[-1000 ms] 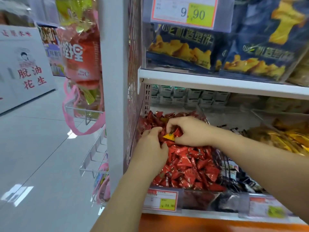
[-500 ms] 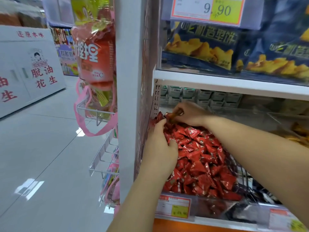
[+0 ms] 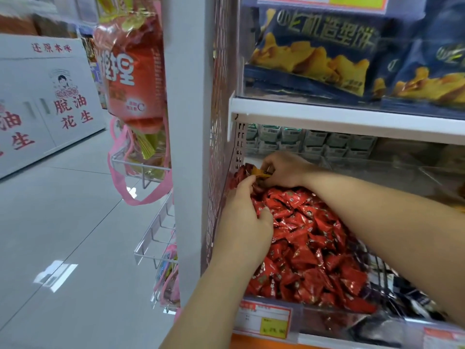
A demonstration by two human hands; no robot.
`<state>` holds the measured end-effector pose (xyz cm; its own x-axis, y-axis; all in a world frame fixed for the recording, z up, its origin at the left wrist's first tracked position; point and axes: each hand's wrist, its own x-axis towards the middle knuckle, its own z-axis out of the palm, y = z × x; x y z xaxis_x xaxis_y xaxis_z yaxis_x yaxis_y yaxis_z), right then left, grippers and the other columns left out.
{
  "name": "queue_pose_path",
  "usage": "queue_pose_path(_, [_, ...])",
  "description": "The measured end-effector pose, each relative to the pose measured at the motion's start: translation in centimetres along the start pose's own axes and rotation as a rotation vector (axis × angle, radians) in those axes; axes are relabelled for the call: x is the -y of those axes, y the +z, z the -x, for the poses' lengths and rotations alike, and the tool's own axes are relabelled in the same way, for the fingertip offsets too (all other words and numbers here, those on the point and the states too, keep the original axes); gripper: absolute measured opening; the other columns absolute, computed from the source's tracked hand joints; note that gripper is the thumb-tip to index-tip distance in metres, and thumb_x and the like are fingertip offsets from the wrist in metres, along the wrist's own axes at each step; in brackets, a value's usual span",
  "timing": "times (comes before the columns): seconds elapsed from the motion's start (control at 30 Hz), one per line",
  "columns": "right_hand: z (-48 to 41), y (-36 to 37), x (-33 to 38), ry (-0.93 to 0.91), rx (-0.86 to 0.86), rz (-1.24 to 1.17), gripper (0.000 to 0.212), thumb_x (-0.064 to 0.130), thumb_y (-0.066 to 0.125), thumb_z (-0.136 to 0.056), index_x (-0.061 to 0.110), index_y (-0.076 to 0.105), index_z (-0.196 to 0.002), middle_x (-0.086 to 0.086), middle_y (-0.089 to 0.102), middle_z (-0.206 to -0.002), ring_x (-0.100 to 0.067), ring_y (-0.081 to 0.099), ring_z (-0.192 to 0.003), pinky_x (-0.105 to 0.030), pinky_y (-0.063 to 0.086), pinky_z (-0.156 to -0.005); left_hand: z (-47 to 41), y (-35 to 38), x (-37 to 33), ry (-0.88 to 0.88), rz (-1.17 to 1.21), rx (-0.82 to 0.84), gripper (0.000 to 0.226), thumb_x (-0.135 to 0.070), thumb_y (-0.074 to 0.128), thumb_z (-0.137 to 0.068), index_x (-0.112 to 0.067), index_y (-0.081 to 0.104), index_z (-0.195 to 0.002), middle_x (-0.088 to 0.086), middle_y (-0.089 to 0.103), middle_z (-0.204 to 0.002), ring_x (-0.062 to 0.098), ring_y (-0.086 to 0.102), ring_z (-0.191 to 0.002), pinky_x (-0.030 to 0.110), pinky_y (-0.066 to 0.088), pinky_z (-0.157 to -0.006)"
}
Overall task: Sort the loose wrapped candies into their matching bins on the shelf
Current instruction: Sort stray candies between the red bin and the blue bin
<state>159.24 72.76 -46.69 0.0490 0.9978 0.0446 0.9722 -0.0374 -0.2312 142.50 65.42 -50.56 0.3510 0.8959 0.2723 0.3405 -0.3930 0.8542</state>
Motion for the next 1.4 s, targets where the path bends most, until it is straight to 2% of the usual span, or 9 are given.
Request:
queue_pose_path(0.2, [3.5,-2.7,1.3,0.011,-0.114,-0.031,0.038,0.029,0.071,-0.081,0.019,0.062,-0.117,0.003,0.062,-0.116,-0.012,0.056,-0.101,-0.021,0.038,-0.082,-0.1,0.1,-0.1,0.005,0.001,0.014,0.059,-0.015,0.054,-0.093,-0.031,0.030,-0.144,-0.006,0.043,-0.140,0.009,0.042,-0.126,0.020,0.031,-0.098])
queue_pose_path(0.4, [10.6,-4.4,0.9,0.066,-0.252,-0.130,0.048,0.030,0.070,-0.082,0.019,0.056,-0.126,0.001,0.060,-0.122,-0.013,0.056,-0.108,-0.017,0.037,-0.079,0.5,0.5,-0.8,0.044,-0.060,0.012,0.054,-0.013,0.055,-0.091,-0.027,0.038,-0.141,-0.004,0.046,-0.138,0.011,0.046,-0.123,0.021,0.032,-0.100])
queue_pose_path(0.57, [18.1,-3.9,-2.9,0.155,-0.515,-0.289,0.017,0.019,0.074,-0.079,0.020,0.069,-0.096,0.021,0.059,-0.072,0.013,0.052,-0.061,-0.004,0.037,-0.059,1.5,1.2,-1.6,0.181,-0.259,0.024,0.040,-0.015,0.057,-0.088,-0.024,0.056,-0.127,0.000,0.057,-0.125,0.020,0.054,-0.113,0.035,0.039,-0.101])
queue_pose_path(0.7, [23.3,-4.1,-8.5,0.354,-0.699,-0.200,0.011,0.018,0.073,-0.080,0.020,0.066,-0.089,0.016,0.057,-0.065,0.001,0.052,-0.060,-0.005,0.036,-0.055,1.7,2.6,-3.1,0.279,-0.365,0.062,0.034,-0.022,0.057,-0.089,-0.026,0.061,-0.123,0.000,0.059,-0.127,0.023,0.053,-0.118,0.046,0.038,-0.103])
queue_pose_path(0.8, [25.9,-4.5,-12.9,0.539,-0.810,-0.143,0.017,0.019,0.072,-0.080,0.013,0.069,-0.095,-0.005,0.069,-0.081,-0.023,0.063,-0.078,-0.028,0.046,-0.069,1.8,4.2,-3.5,0.314,-0.461,0.161,0.034,-0.033,0.053,-0.092,-0.030,0.059,-0.125,-0.003,0.054,-0.134,0.023,0.049,-0.124,0.047,0.035,-0.105])
queue_pose_path(0.93, [27.6,-4.5,-17.2,0.731,-0.816,-0.084,0.033,0.027,0.071,-0.082,0.009,0.068,-0.109,-0.015,0.069,-0.104,-0.033,0.062,-0.098,-0.035,0.045,-0.075,1.5,5.7,-3.3,0.291,-0.446,0.201,0.039,-0.041,0.043,-0.096,-0.030,0.056,-0.130,0.000,0.049,-0.140,0.024,0.043,-0.129,0.048,0.032,-0.108])
queue_pose_path(1.1, [26.9,-4.9,-18.7,0.715,-0.784,-0.103,0.057,0.029,0.074,-0.080,0.005,0.054,-0.128,-0.019,0.062,-0.118,-0.034,0.059,-0.105,-0.038,0.045,-0.087,1.2,6.4,-3.4,0.295,-0.433,0.207,0.050,-0.048,0.037,-0.090,-0.026,0.055,-0.132,0.002,0.051,-0.138,0.024,0.043,-0.130,0.045,0.033,-0.109])
queue_pose_path(1.27, [26.1,-4.9,-18.1,0.582,-0.729,-0.003,0.017,0.019,0.066,-0.087,0.011,0.069,-0.102,-0.013,0.062,-0.113,-0.030,0.060,-0.097,-0.030,0.042,-0.082,1.3,6.2,-3.3,0.320,-0.423,0.182,0.038,-0.034,0.050,-0.095,-0.023,0.056,-0.131,0.001,0.051,-0.137,0.022,0.045,-0.129,0.044,0.033,-0.109])
queue_pose_path(1.4, [26.5,-4.8,-17.6,0.593,-0.468,-0.020,0.030,0.027,0.046,-0.098,0.012,0.069,-0.111,-0.013,0.066,-0.118,-0.033,0.057,-0.110,-0.035,0.044,-0.086,2.0,5.6,-3.3,0.352,-0.487,0.191,0.040,-0.039,0.043,-0.095,-0.026,0.056,-0.131,0.001,0.051,-0.139,0.025,0.045,-0.129,0.046,0.034,-0.108])
